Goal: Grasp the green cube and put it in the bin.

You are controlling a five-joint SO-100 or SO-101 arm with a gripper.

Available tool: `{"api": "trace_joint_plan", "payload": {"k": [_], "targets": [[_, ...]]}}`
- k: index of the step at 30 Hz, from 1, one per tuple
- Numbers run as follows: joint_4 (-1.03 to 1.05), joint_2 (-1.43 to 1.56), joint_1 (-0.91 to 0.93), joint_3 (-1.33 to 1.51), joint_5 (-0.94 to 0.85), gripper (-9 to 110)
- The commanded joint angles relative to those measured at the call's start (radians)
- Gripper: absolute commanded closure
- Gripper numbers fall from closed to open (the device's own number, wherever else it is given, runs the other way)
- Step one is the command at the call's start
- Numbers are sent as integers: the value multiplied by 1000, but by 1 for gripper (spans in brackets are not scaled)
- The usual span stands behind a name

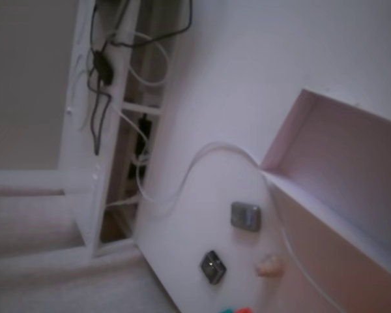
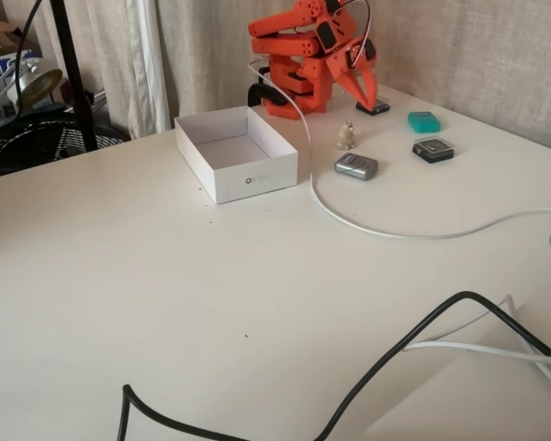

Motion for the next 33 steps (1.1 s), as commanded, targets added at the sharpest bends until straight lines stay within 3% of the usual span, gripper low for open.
{"api": "trace_joint_plan", "payload": {"k": [1,8,10,14,18,23,26,33], "targets": [[-14,9,-3,-5,-5,110],[-17,9,-5,-3,-5,108],[-25,8,-3,-3,-5,102],[-126,-8,0,-8,-84,101],[-336,-161,-21,-94,-89,81],[-423,-439,-130,-365,-141,72],[-379,-621,-169,-584,-143,70],[15,-1101,-273,-1221,-322,69]]}}
